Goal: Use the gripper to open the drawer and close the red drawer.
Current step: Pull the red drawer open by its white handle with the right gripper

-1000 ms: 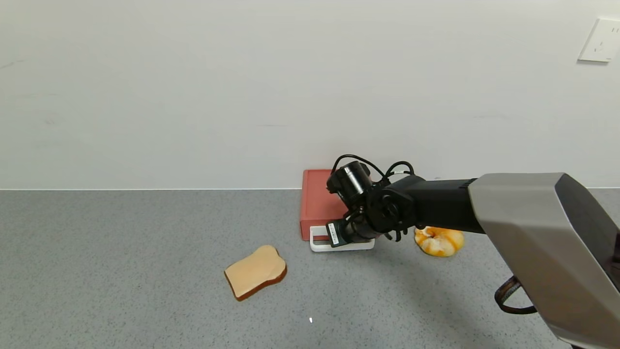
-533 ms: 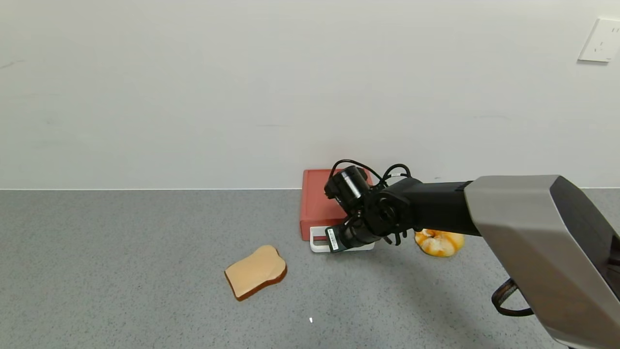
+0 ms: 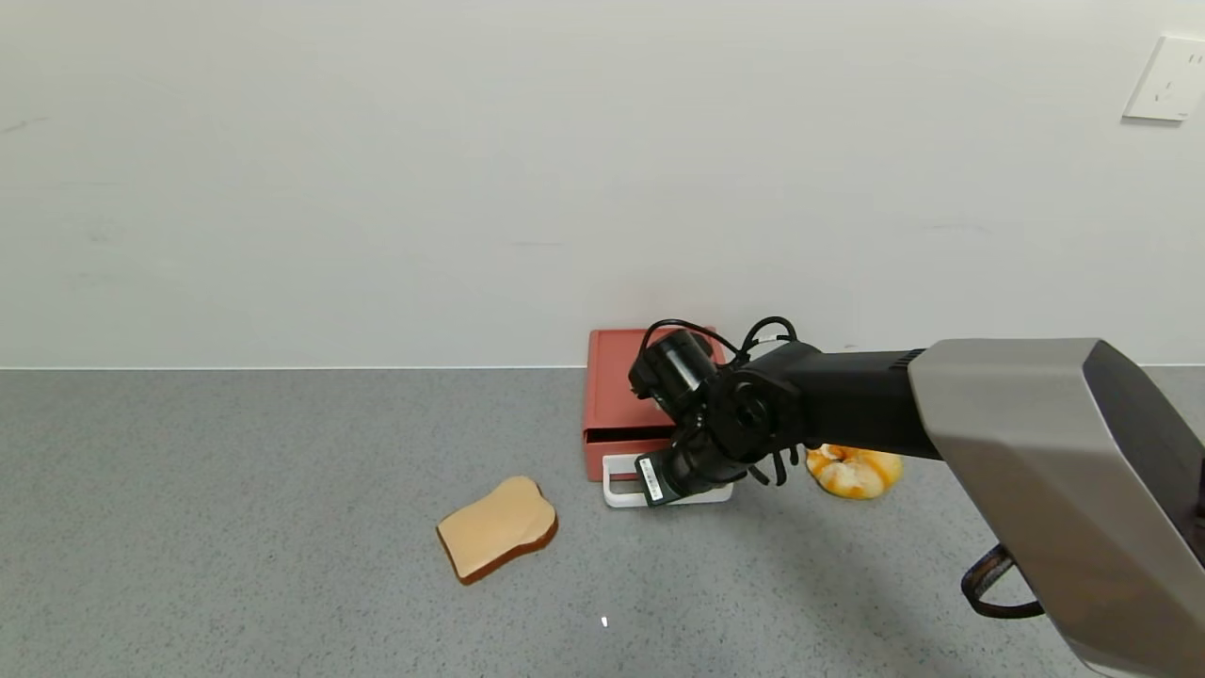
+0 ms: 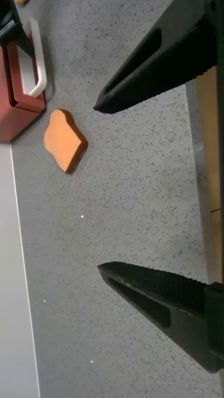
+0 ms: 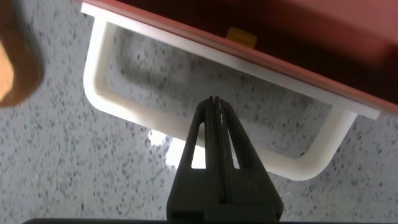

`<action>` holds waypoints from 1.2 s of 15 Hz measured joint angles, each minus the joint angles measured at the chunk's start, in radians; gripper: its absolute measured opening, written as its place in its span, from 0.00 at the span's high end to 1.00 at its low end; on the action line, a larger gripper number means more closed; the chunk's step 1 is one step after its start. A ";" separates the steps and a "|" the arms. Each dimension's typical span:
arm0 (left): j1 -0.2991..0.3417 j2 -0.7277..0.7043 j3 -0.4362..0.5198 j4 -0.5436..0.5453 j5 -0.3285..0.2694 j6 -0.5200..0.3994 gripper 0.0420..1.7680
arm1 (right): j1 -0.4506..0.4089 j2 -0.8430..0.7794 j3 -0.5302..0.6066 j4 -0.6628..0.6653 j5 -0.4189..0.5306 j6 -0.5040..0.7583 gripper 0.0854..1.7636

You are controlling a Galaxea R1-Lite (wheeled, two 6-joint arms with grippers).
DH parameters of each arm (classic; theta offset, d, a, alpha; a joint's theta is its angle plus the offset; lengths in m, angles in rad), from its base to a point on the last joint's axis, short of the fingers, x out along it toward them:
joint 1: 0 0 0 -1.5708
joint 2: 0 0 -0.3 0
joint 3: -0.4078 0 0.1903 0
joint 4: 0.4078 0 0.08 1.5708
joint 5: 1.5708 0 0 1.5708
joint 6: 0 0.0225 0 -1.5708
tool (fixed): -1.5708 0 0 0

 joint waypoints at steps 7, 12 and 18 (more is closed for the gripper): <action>0.000 0.000 0.000 0.000 0.000 0.000 0.03 | 0.011 -0.030 0.022 0.080 0.034 0.033 0.98; 0.000 0.000 0.000 0.002 0.000 -0.001 0.03 | 0.027 -0.048 0.033 0.131 0.053 0.080 0.98; 0.000 0.000 0.000 0.001 0.000 -0.001 0.03 | 0.047 -0.086 0.120 0.126 0.059 0.107 0.98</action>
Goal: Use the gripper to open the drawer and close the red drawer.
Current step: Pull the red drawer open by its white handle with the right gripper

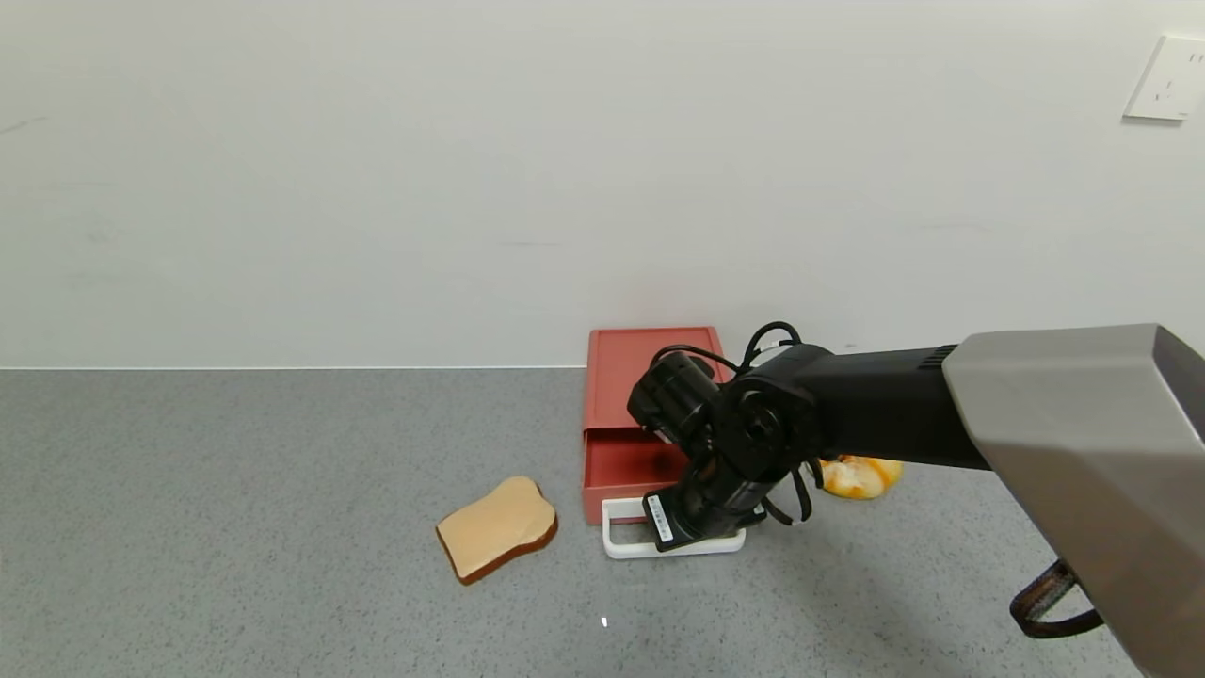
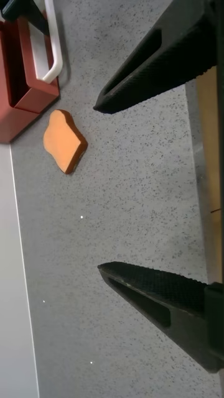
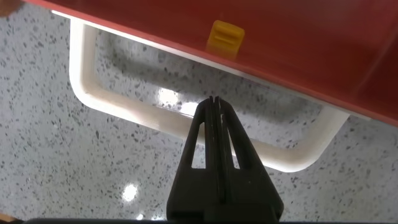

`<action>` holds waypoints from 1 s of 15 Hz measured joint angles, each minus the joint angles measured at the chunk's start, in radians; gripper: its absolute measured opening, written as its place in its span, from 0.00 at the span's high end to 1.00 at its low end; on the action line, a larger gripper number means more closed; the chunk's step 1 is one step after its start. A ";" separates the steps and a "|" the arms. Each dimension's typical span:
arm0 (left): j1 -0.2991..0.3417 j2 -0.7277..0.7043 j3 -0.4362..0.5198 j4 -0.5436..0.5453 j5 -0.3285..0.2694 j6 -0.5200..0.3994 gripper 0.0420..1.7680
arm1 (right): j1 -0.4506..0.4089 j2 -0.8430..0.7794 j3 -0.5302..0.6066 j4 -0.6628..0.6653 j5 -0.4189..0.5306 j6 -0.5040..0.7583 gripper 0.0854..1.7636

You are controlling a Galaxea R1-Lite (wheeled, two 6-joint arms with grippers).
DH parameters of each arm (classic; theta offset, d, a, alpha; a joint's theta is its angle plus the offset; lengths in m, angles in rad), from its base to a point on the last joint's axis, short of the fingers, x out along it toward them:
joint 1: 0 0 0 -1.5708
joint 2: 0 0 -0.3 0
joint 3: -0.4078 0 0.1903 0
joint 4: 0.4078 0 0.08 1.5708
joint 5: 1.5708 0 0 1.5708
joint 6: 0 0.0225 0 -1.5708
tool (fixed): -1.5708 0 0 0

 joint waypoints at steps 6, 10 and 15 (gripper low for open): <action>0.000 0.000 0.000 0.000 0.000 0.000 0.03 | 0.038 -0.052 0.079 0.004 0.028 0.042 0.98; 0.000 0.000 0.000 0.000 0.000 0.000 0.03 | 0.059 -0.076 0.114 0.003 0.026 0.050 0.98; 0.000 0.000 0.000 0.000 0.001 0.000 0.03 | 0.082 -0.101 0.169 -0.002 0.036 0.057 0.98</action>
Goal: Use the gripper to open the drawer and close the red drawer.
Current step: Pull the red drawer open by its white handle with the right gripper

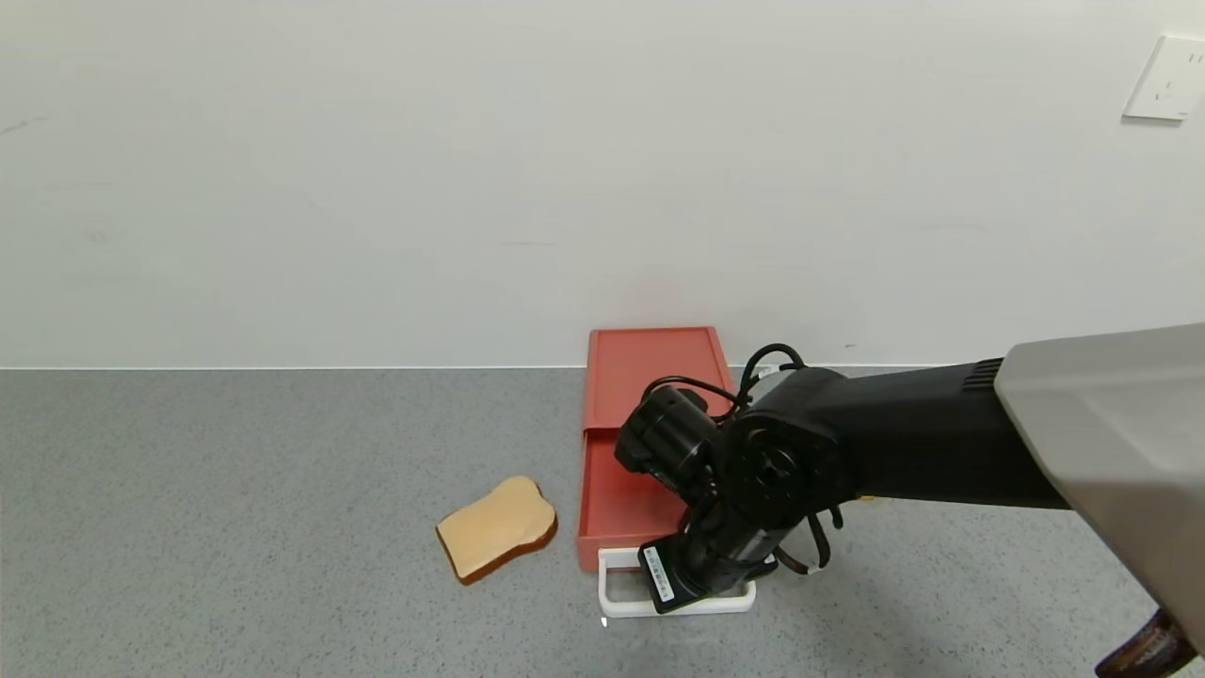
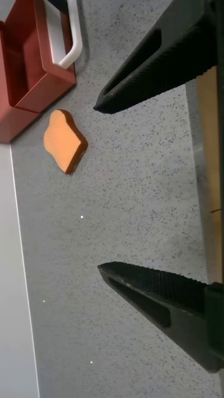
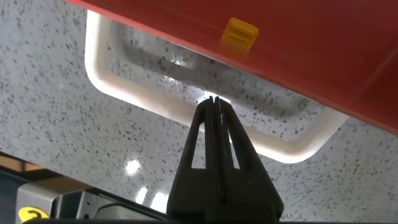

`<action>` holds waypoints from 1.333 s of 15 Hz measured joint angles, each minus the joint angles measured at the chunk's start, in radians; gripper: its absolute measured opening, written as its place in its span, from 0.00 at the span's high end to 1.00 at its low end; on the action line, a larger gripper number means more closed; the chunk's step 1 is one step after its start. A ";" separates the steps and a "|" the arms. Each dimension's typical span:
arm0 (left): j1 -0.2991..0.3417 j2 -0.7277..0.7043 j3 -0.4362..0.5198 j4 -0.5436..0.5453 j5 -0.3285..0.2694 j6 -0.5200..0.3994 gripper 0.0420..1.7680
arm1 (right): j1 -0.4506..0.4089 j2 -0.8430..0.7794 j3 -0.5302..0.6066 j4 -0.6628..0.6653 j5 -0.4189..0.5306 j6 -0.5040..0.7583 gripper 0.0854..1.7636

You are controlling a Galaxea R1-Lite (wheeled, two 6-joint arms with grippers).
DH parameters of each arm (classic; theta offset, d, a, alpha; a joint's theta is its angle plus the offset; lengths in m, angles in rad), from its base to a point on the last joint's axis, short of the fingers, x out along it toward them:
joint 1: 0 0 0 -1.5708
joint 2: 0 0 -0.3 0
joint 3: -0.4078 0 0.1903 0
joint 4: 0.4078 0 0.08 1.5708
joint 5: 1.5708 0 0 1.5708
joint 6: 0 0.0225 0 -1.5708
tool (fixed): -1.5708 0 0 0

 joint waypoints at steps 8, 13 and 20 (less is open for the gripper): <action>0.000 0.000 0.000 0.000 -0.001 0.000 0.03 | 0.011 -0.039 0.059 0.000 0.008 0.000 0.98; 0.000 0.000 0.000 0.000 -0.001 0.000 0.03 | 0.018 -0.053 0.080 0.000 0.009 0.000 0.98; 0.000 0.000 0.000 0.000 -0.001 -0.001 0.03 | 0.020 -0.148 0.110 0.004 0.014 -0.002 0.98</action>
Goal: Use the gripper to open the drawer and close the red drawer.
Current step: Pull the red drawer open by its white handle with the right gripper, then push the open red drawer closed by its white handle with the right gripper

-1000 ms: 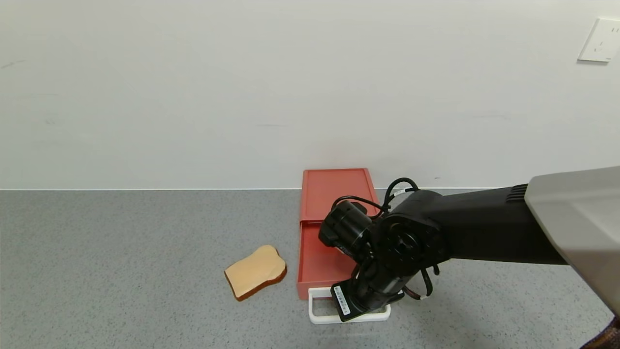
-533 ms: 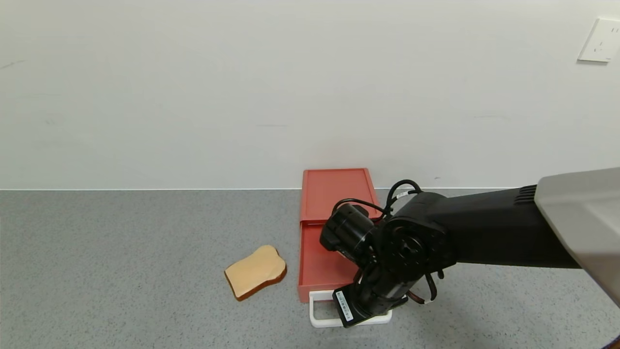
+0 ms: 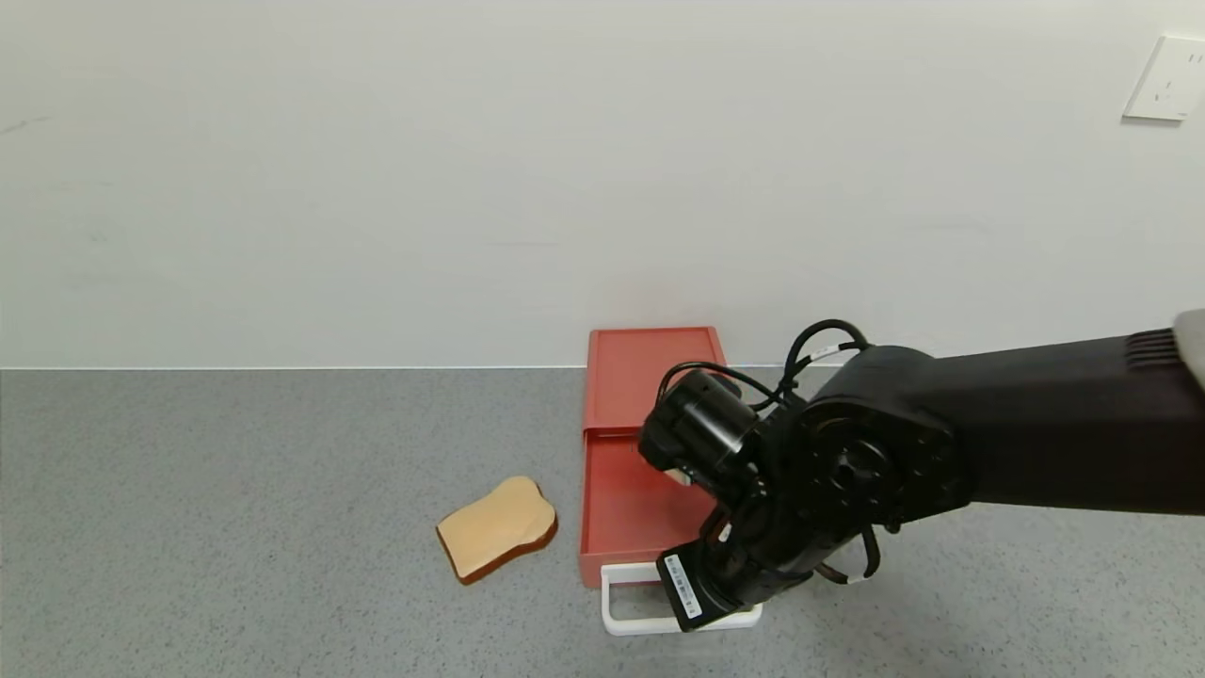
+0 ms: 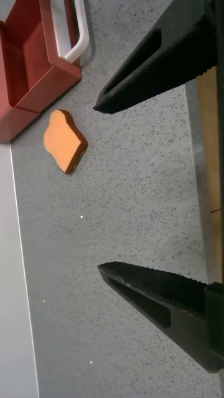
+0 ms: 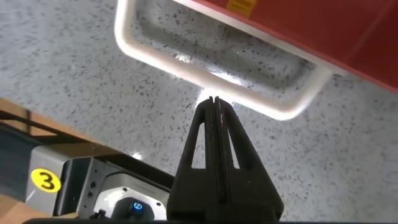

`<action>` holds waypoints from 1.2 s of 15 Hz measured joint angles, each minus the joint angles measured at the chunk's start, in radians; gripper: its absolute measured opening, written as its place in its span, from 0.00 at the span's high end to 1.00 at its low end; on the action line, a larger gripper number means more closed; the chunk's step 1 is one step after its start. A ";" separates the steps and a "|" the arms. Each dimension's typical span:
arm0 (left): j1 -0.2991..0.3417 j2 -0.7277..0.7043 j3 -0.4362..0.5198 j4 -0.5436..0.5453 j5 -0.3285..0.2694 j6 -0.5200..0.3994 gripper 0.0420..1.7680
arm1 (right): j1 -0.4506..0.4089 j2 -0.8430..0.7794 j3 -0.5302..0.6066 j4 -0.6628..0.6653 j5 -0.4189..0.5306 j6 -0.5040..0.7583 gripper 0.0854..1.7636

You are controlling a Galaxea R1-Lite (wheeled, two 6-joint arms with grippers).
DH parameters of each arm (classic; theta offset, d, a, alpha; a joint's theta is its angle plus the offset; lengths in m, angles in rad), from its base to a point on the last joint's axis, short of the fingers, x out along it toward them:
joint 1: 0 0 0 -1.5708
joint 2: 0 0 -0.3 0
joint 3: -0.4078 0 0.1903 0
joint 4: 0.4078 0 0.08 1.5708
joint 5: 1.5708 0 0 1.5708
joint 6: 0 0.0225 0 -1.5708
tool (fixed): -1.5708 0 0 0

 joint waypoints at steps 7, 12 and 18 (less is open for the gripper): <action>0.000 0.000 0.000 0.000 0.000 0.000 0.03 | -0.045 -0.355 0.119 -0.011 0.002 -0.151 0.98; 0.000 0.000 0.000 -0.003 0.000 -0.002 0.03 | -0.219 -0.565 0.205 -0.107 0.150 -0.279 0.98; 0.000 0.000 0.000 -0.004 0.000 -0.003 0.03 | -0.400 -0.690 0.468 -0.457 0.337 -0.311 0.98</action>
